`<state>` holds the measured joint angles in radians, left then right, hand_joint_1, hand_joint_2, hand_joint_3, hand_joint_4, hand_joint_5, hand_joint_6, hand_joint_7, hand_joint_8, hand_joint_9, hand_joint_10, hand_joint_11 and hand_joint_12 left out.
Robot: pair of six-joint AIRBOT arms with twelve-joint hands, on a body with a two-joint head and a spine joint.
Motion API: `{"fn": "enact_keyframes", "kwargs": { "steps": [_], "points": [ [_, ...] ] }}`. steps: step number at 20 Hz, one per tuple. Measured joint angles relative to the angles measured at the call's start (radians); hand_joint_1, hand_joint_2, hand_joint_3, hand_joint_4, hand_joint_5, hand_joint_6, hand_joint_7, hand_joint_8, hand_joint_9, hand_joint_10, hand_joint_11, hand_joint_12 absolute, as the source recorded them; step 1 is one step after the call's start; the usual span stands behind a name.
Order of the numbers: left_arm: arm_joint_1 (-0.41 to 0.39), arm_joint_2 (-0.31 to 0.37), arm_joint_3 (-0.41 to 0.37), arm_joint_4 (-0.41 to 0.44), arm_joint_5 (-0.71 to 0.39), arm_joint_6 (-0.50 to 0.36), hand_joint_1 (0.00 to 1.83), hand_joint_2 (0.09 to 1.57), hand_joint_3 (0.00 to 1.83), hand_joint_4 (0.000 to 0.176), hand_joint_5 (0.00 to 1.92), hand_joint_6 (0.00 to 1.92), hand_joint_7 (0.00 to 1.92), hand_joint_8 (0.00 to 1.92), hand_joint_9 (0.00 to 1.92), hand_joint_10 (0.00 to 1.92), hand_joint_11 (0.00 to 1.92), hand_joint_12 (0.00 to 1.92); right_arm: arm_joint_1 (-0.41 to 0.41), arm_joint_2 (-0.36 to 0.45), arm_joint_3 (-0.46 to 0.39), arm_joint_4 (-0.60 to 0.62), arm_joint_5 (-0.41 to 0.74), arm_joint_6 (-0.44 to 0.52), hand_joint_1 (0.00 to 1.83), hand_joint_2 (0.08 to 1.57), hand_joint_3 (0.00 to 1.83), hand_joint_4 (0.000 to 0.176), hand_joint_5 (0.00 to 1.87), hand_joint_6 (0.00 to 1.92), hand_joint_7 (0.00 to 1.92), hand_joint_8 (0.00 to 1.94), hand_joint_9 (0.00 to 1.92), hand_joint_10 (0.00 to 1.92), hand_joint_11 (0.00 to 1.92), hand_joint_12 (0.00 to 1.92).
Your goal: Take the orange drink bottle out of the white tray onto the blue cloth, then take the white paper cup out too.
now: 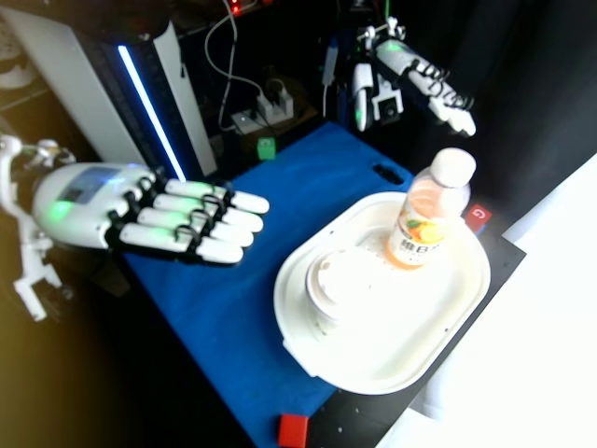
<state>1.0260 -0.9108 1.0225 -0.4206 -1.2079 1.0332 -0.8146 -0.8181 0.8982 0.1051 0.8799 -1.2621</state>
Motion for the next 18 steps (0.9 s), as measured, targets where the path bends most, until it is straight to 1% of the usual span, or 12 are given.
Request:
{"fn": "enact_keyframes", "kwargs": {
  "steps": [4, 5, 7, 8, 9, 10, 12, 13, 15, 16, 17, 18],
  "points": [
    [-0.053, -0.06, 0.091, -0.013, 0.078, -0.082, 0.41, 1.09, 0.0, 0.169, 0.0, 0.0, 0.0, 0.0, 0.0, 0.0, 0.04, 0.02, -0.007, -0.016, 0.006, 0.007, 0.004, 0.0, 0.15, 1.35, 0.01, 0.0, 0.0, 0.0, 0.0, 0.0, 0.0, 0.0, 0.0, 0.0],
    [-0.072, -0.072, 0.106, -0.021, 0.101, -0.084, 0.44, 1.05, 0.07, 0.175, 0.0, 0.0, 0.0, 0.0, 0.0, 0.0, 0.01, 0.36, -0.007, -0.02, 0.007, 0.011, 0.003, 0.0, 0.15, 1.35, 0.01, 0.0, 0.0, 0.0, 0.0, 0.0, 0.0, 0.0, 0.0, 0.0],
    [-0.117, -0.108, 0.148, -0.031, 0.15, -0.084, 0.4, 1.06, 0.01, 0.158, 0.0, 0.0, 0.0, 0.0, 0.0, 0.0, 0.0, 0.55, -0.026, -0.024, 0.007, 0.021, 0.02, 0.0, 0.2, 1.35, 0.01, 0.0, 0.0, 0.0, 0.0, 0.0, 0.0, 0.0, 0.0, 0.0],
    [-0.148, -0.13, 0.184, -0.045, 0.191, -0.084, 0.38, 1.05, 0.0, 0.128, 0.0, 0.0, 0.0, 0.0, 0.0, 0.0, 0.0, 0.46, -0.036, -0.025, 0.007, 0.026, 0.02, 0.0, 0.21, 1.35, 0.01, 0.0, 0.0, 0.0, 0.0, 0.0, 0.0, 0.0, 0.0, 0.0],
    [-0.162, -0.139, 0.201, -0.059, 0.212, -0.085, 0.39, 1.05, 0.0, 0.106, 0.0, 0.0, 0.0, 0.0, 0.0, 0.0, 0.0, 0.27, -0.036, -0.026, 0.007, 0.034, 0.019, 0.0, 0.18, 1.36, 0.01, 0.0, 0.0, 0.0, 0.0, 0.0, 0.0, 0.0, 0.0, 0.0],
    [-0.18, -0.154, 0.229, -0.074, 0.246, -0.086, 0.43, 1.04, 0.0, 0.092, 0.0, 0.0, 0.0, 0.0, 0.0, 0.0, 0.0, 0.41, -0.036, -0.027, 0.007, 0.04, 0.021, 0.0, 0.17, 1.36, 0.01, 0.0, 0.0, 0.0, 0.0, 0.0, 0.0, 0.0, 0.0, 0.0],
    [-0.222, -0.188, 0.283, -0.098, 0.32, -0.086, 0.41, 1.02, 0.0, 0.126, 0.0, 0.0, 0.0, 0.0, 0.0, 0.0, 0.0, 1.0, -0.036, -0.027, 0.008, 0.038, 0.03, 0.0, 0.2, 1.36, 0.0, 0.0, 0.0, 0.0, 0.0, 0.0, 0.0, 0.0, 0.0, 0.0],
    [-0.242, -0.205, 0.308, -0.103, 0.356, -0.087, 0.45, 1.02, 0.0, 0.142, 0.0, 0.0, 0.0, 0.0, 0.0, 0.0, 0.0, 1.14, -0.036, -0.028, 0.008, 0.035, 0.032, 0.0, 0.2, 1.36, 0.0, 0.0, 0.0, 0.0, 0.0, 0.0, 0.0, 0.0, 0.0, 0.0],
    [-0.275, -0.232, 0.344, -0.106, 0.412, -0.087, 0.53, 1.0, 0.0, 0.142, 0.0, 0.0, 0.0, 0.0, 0.0, 0.0, 0.0, 1.43, -0.039, -0.032, 0.008, 0.036, 0.037, 0.0, 0.2, 1.34, 0.0, 0.0, 0.0, 0.0, 0.0, 0.0, 0.0, 0.0, 0.0, 0.0],
    [-0.291, -0.246, 0.361, -0.104, 0.433, -0.087, 0.57, 1.0, 0.0, 0.147, 0.0, 0.0, 0.0, 0.0, 0.0, 0.0, 0.0, 1.46, -0.043, -0.032, 0.008, 0.035, 0.038, 0.0, 0.2, 1.34, 0.0, 0.0, 0.0, 0.0, 0.0, 0.0, 0.0, 0.0, 0.0, 0.0],
    [-0.312, -0.268, 0.383, -0.101, 0.46, -0.087, 0.53, 0.99, 0.0, 0.16, 0.0, 0.0, 0.0, 0.0, 0.0, 0.0, 0.0, 1.27, -0.046, -0.032, 0.008, 0.037, 0.032, 0.0, 0.21, 1.33, 0.0, 0.0, 0.0, 0.0, 0.0, 0.0, 0.0, 0.0, 0.0, 0.0],
    [-0.332, -0.289, 0.404, -0.094, 0.484, -0.087, 0.48, 0.98, 0.01, 0.173, 0.0, 0.0, 0.0, 0.0, 0.0, 0.0, 0.0, 0.55, -0.05, -0.032, 0.007, 0.037, 0.035, 0.0, 0.26, 1.32, 0.0, 0.0, 0.0, 0.0, 0.0, 0.0, 0.0, 0.0, 0.0, 0.0]
  ]
}}
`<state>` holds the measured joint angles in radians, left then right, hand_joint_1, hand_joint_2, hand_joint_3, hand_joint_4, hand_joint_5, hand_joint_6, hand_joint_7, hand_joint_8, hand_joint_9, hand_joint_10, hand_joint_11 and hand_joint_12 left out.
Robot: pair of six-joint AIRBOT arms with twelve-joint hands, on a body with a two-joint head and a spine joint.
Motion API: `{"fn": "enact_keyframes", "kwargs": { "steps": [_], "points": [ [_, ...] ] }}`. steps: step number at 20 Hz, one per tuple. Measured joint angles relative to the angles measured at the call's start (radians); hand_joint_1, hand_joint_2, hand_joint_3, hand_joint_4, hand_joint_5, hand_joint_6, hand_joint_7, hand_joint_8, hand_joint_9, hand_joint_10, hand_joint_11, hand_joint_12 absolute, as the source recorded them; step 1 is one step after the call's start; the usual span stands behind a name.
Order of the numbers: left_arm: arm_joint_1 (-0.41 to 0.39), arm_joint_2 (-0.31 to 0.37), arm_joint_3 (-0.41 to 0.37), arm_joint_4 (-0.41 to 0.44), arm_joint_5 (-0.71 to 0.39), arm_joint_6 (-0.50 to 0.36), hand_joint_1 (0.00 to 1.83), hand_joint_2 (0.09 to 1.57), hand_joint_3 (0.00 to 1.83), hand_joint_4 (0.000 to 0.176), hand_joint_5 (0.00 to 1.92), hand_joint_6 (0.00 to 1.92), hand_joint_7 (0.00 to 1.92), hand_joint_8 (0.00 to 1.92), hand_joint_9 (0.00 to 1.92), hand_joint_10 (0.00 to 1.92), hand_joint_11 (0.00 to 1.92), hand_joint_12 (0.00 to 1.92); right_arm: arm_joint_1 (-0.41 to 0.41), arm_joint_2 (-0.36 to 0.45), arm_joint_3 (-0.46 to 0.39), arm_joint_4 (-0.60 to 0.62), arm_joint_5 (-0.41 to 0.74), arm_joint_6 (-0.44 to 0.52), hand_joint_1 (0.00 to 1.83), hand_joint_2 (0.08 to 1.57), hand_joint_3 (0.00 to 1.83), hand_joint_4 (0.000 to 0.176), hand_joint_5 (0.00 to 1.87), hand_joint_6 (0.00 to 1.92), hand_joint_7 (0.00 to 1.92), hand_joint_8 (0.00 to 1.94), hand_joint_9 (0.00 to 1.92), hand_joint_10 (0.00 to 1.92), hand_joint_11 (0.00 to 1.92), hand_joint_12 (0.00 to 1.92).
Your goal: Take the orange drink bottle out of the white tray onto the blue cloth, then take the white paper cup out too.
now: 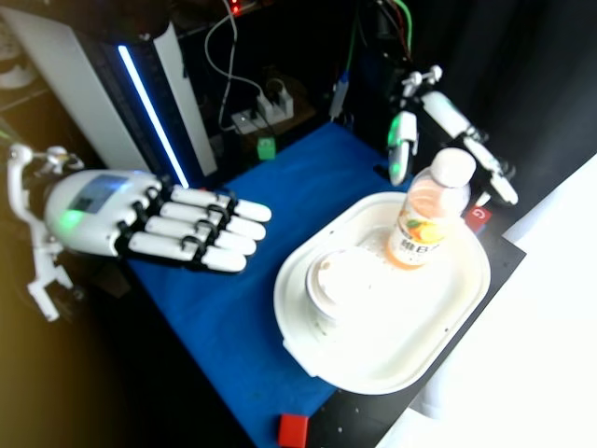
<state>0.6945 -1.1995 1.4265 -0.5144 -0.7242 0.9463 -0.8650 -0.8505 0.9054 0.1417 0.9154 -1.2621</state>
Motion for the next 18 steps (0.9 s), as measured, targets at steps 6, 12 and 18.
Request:
{"fn": "enact_keyframes", "kwargs": {
  "steps": [6, 12, 18],
  "points": [
    [-0.035, -0.088, 0.087, 0.047, 0.1, -0.055, 0.93, 1.11, 0.03, 0.0, 0.23, 1.16, 0.33, 1.27, 0.32, 1.58, 0.33, 1.88, -0.001, 0.0, 0.0, 0.004, -0.001, 0.0, 0.42, 1.29, 0.0, 0.0, 0.0, 0.0, 0.0, 0.0, 0.0, 0.0, 0.0, 0.0],
    [-0.039, -0.08, 0.082, 0.083, 0.114, -0.077, 0.93, 1.27, 0.01, 0.064, 0.68, 1.46, 0.35, 1.69, 0.36, 1.86, 0.46, 1.92, -0.019, 0.0, -0.002, 0.009, -0.002, 0.0, 0.43, 1.31, 0.0, 0.003, 0.0, 0.0, 0.0, 0.0, 0.0, 0.0, 0.0, 0.0],
    [-0.066, -0.004, -0.023, 0.199, 0.043, -0.077, 0.92, 1.3, 0.0, 0.079, 0.62, 1.5, 0.56, 1.53, 0.58, 1.71, 0.62, 1.92, -0.019, 0.0, -0.005, 0.014, 0.001, 0.0, 0.47, 1.32, 0.0, 0.0, 0.0, 0.0, 0.0, 0.0, 0.0, 0.0, 0.0, 0.0]
  ]
}}
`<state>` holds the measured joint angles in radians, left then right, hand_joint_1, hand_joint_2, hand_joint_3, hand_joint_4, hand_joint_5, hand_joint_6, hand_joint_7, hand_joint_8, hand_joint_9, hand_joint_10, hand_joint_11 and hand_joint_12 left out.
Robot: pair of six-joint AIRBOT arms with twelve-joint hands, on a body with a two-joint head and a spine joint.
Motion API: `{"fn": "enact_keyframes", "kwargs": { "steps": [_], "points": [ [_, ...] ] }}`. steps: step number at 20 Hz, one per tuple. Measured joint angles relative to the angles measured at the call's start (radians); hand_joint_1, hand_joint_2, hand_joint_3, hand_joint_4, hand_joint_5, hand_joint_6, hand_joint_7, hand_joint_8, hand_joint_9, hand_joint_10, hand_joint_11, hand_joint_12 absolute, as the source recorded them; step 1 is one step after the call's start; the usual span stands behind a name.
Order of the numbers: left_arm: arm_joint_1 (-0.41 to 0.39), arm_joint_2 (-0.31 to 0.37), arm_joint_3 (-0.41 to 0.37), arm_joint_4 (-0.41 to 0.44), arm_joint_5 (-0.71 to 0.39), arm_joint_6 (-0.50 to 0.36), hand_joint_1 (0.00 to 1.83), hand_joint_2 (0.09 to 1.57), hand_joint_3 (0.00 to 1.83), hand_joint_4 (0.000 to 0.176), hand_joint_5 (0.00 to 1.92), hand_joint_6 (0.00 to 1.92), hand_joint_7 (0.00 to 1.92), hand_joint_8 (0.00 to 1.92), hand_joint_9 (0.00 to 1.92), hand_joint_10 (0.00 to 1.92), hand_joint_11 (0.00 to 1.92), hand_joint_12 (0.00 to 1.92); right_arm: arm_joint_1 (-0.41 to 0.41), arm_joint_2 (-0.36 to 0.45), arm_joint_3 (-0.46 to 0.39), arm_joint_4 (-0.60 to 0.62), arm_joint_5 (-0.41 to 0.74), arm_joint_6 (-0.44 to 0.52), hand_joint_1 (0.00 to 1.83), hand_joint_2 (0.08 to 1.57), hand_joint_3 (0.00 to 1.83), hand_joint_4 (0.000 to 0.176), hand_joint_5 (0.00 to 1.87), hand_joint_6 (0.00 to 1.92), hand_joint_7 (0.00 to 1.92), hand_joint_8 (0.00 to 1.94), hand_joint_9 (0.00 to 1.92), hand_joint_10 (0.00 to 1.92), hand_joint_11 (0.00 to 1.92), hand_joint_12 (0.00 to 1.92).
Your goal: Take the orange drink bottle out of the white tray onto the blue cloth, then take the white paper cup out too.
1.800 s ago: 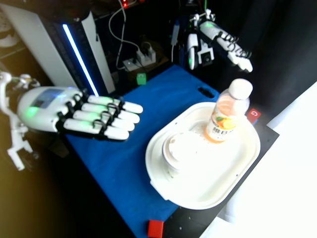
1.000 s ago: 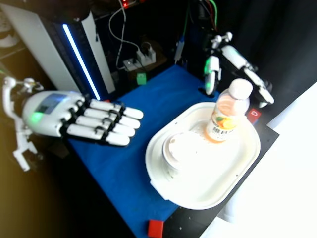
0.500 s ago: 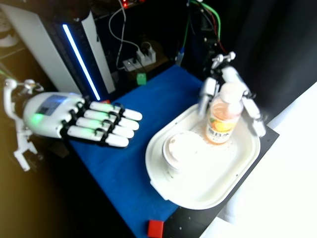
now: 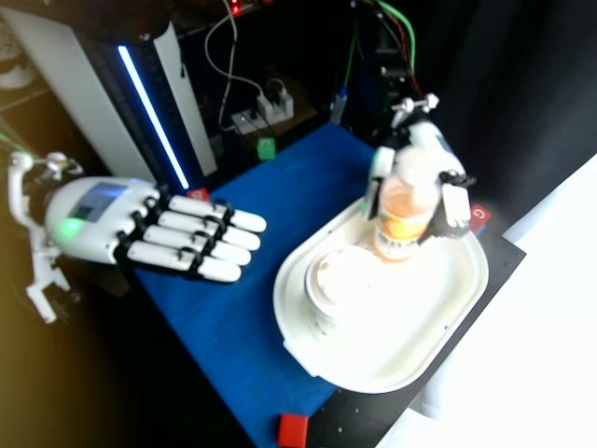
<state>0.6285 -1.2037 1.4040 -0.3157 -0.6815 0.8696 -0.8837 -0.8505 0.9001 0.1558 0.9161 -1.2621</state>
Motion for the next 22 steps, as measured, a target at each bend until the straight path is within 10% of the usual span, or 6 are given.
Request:
{"fn": "enact_keyframes", "kwargs": {
  "steps": [3, 6, 7, 9, 21, 22],
  "points": [
    [-0.002, 0.09, -0.1, 0.066, -0.144, -0.001, 0.83, 1.3, 0.0, 0.165, 0.61, 1.53, 0.37, 1.38, 0.35, 1.6, 0.37, 1.92, 0.0, 0.0, 0.0, 0.004, 0.0, 0.0, 0.35, 1.34, 0.01, 0.0, 0.0, 0.0, 0.0, 0.0, 0.0, 0.0, 0.0, 0.0],
    [0.045, 0.163, -0.201, 0.142, -0.278, -0.003, 0.81, 1.3, 0.0, 0.176, 0.61, 1.53, 0.3, 1.13, 0.21, 1.34, 0.09, 1.89, 0.0, 0.0, 0.0, 0.0, 0.0, 0.0, 0.32, 1.33, 0.0, 0.0, 0.0, 0.0, 0.0, 0.0, 0.0, 0.0, 0.0, 0.0],
    [0.091, 0.19, -0.243, 0.175, -0.331, -0.011, 0.7, 1.19, 0.0, 0.052, 0.45, 1.29, 0.31, 1.02, 0.2, 1.23, 0.03, 1.85, 0.0, -0.001, 0.0, 0.0, 0.0, 0.0, 0.29, 1.33, 0.0, 0.0, 0.0, 0.0, 0.0, 0.0, 0.0, 0.0, 0.0, 0.0],
    [0.145, 0.22, -0.293, 0.199, -0.366, -0.025, 0.64, 1.13, 0.0, 0.0, 0.43, 1.08, 0.49, 1.2, 0.49, 1.44, 0.37, 1.9, 0.0, -0.002, 0.0, 0.004, -0.001, 0.0, 0.27, 1.33, 0.0, 0.0, 0.0, 0.0, 0.0, 0.0, 0.0, 0.0, 0.0, 0.0],
    [0.361, 0.163, -0.299, 0.108, -0.352, -0.134, 0.61, 1.26, 0.0, 0.0, 0.35, 0.21, 0.46, 0.31, 0.33, 0.8, 0.12, 1.53, 0.0, -0.012, 0.0, 0.016, 0.0, 0.0, 0.3, 1.32, 0.0, 0.0, 0.0, 0.0, 0.0, 0.0, 0.0, 0.0, 0.0, 0.0],
    [0.362, 0.164, -0.298, 0.105, -0.351, -0.142, 0.52, 1.25, 0.0, 0.047, 0.28, 0.09, 0.39, 0.13, 0.27, 0.56, 0.02, 1.4, 0.0, -0.012, 0.0, 0.014, 0.0, 0.0, 0.3, 1.32, 0.0, 0.0, 0.0, 0.0, 0.0, 0.0, 0.0, 0.0, 0.0, 0.0]
  ]
}}
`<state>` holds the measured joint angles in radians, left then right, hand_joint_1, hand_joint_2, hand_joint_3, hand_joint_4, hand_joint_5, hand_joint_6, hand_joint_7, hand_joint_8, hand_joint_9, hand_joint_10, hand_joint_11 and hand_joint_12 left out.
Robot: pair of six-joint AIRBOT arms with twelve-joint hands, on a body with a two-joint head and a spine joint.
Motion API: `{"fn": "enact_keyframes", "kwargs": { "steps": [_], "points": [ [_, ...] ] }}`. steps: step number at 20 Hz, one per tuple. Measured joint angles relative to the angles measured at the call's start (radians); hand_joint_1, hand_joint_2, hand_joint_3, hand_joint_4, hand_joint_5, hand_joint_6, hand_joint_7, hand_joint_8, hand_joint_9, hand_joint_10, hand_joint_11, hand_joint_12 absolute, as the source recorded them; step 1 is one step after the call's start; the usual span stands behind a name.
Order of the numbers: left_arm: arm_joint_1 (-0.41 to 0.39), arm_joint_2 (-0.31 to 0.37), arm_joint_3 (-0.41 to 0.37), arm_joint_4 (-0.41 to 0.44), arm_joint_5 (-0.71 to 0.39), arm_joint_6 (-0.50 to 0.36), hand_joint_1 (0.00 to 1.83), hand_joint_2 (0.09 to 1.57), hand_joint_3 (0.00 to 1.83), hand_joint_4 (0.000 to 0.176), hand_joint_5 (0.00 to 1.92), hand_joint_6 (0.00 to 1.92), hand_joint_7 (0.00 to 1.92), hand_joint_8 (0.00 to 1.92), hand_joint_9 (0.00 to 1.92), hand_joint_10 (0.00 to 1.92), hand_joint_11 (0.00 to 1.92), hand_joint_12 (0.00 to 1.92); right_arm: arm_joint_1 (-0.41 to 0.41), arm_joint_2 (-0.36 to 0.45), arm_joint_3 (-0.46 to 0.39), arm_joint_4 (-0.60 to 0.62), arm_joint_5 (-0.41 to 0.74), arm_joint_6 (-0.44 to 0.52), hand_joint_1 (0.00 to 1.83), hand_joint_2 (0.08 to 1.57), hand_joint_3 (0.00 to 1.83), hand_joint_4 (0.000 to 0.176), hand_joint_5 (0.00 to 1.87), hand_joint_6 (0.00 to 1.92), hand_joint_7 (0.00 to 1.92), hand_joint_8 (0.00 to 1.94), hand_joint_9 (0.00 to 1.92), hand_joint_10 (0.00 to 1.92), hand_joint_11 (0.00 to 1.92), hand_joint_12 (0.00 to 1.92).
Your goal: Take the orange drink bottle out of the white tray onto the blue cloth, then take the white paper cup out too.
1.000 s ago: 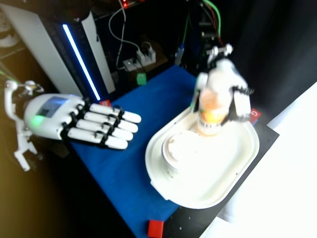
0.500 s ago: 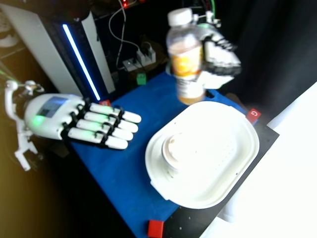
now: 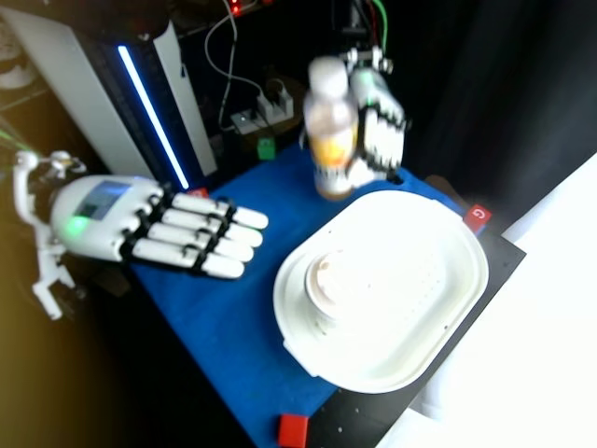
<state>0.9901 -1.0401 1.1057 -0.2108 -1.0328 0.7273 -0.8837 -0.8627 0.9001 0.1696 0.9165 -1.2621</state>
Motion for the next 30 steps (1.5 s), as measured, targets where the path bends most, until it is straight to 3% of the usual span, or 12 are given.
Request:
{"fn": "enact_keyframes", "kwargs": {
  "steps": [2, 4, 6, 8, 10, 16, 18, 19, 23, 26, 29, 30],
  "points": [
    [0.012, 0.002, 0.0, -0.007, -0.007, -0.009, 0.43, 1.24, 0.0, 0.039, 0.17, 0.01, 0.28, 0.01, 0.23, 0.26, 0.0, 1.17, 0.0, 0.0, 0.0, -0.01, -0.001, 0.0, 0.31, 1.32, 0.0, 0.0, 0.0, 0.0, 0.0, 0.0, 0.0, 0.0, 0.0, 0.0],
    [0.032, 0.018, -0.018, -0.008, -0.016, -0.012, 0.22, 1.19, 0.0, 0.108, 0.01, 0.0, 0.02, 0.0, 0.02, 0.03, 0.0, 0.29, 0.0, 0.0, 0.0, -0.005, 0.0, 0.0, 0.32, 1.31, 0.0, 0.0, 0.0, 0.0, 0.0, 0.0, 0.0, 0.0, 0.0, 0.0],
    [0.057, 0.039, -0.042, -0.01, -0.042, -0.014, 0.17, 1.14, 0.0, 0.15, 0.0, 0.0, 0.0, 0.0, 0.0, 0.0, 0.0, 0.01, 0.0, 0.0, 0.0, -0.003, -0.001, 0.0, 0.25, 1.32, 0.0, 0.0, 0.0, 0.0, 0.0, 0.0, 0.0, 0.0, 0.0, 0.0],
    [0.089, 0.058, -0.068, -0.022, -0.066, -0.013, 0.19, 1.1, 0.0, 0.163, 0.0, 0.0, 0.0, 0.0, 0.0, 0.0, 0.0, 0.0, 0.0, 0.0, 0.0, -0.005, -0.001, 0.0, 0.27, 1.32, 0.0, 0.0, 0.0, 0.0, 0.0, 0.0, 0.0, 0.0, 0.0, 0.0],
    [0.127, 0.086, -0.098, -0.038, -0.108, 0.0, 0.23, 1.09, 0.0, 0.134, 0.0, 0.0, 0.0, 0.0, 0.0, 0.0, 0.0, 0.0, 0.0, 0.0, 0.0, -0.006, 0.0, 0.0, 0.3, 1.33, 0.0, 0.0, 0.0, 0.0, 0.0, 0.0, 0.0, 0.0, 0.0, 0.0],
    [0.212, 0.124, -0.135, -0.116, -0.233, 0.013, 0.43, 1.04, 0.0, 0.175, 0.0, 0.0, 0.0, 0.0, 0.0, 0.0, 0.0, 0.0, 0.0, 0.0, 0.0, -0.006, -0.001, 0.0, 0.32, 1.32, 0.0, 0.0, 0.0, 0.0, 0.0, 0.0, 0.0, 0.0, 0.0, 0.0],
    [0.255, 0.149, -0.158, -0.156, -0.305, 0.019, 0.53, 1.01, 0.0, 0.157, 0.0, 0.0, 0.0, 0.0, 0.0, 0.0, 0.0, 0.0, 0.0, 0.0, 0.0, -0.005, -0.001, 0.0, 0.34, 1.31, 0.0, 0.0, 0.0, 0.0, 0.0, 0.0, 0.0, 0.0, 0.0, 0.0],
    [0.263, 0.159, -0.166, -0.172, -0.326, 0.029, 0.56, 1.01, 0.0, 0.13, 0.0, 0.0, 0.0, 0.0, 0.0, 0.0, 0.0, 0.0, 0.0, 0.0, 0.0, -0.005, -0.001, 0.0, 0.3, 1.31, 0.0, 0.0, 0.0, 0.0, 0.0, 0.0, 0.0, 0.0, 0.0, 0.0],
    [0.307, 0.214, -0.192, -0.271, -0.437, 0.074, 0.56, 1.15, 0.03, 0.133, 0.0, 0.0, 0.0, 0.0, 0.0, 0.0, 0.0, 0.0, 0.065, -0.006, 0.043, -0.009, -0.014, 0.0, 0.33, 1.3, 0.0, 0.0, 0.0, 0.0, 0.0, 0.0, 0.0, 0.0, 0.0, 0.0],
    [0.309, 0.223, -0.196, -0.292, -0.476, 0.089, 0.51, 1.18, 0.02, 0.09, 0.02, 0.01, 0.0, 0.0, 0.0, 0.0, 0.01, 0.0, 0.156, -0.081, 0.126, 0.002, -0.012, 0.0, 0.29, 1.28, 0.0, 0.07, 0.0, 0.0, 0.0, 0.0, 0.0, 0.0, 0.0, 0.0],
    [0.308, 0.22, -0.196, -0.287, -0.488, 0.089, 0.5, 1.17, 0.01, 0.112, 0.05, 0.02, 0.0, 0.0, 0.0, 0.0, 0.04, 0.02, 0.255, -0.195, 0.223, -0.01, -0.102, 0.0, 0.36, 1.28, 0.0, 0.062, 0.0, 0.0, 0.0, 0.0, 0.0, 0.0, 0.0, 0.0],
    [0.308, 0.219, -0.196, -0.291, -0.492, 0.089, 0.47, 1.17, 0.0, 0.144, 0.02, 0.01, 0.0, 0.0, 0.01, 0.0, 0.01, 0.26, 0.268, -0.221, 0.249, -0.014, -0.118, 0.0, 0.43, 1.26, 0.0, 0.077, 0.0, 0.0, 0.0, 0.0, 0.0, 0.0, 0.0, 0.0]
  ]
}}
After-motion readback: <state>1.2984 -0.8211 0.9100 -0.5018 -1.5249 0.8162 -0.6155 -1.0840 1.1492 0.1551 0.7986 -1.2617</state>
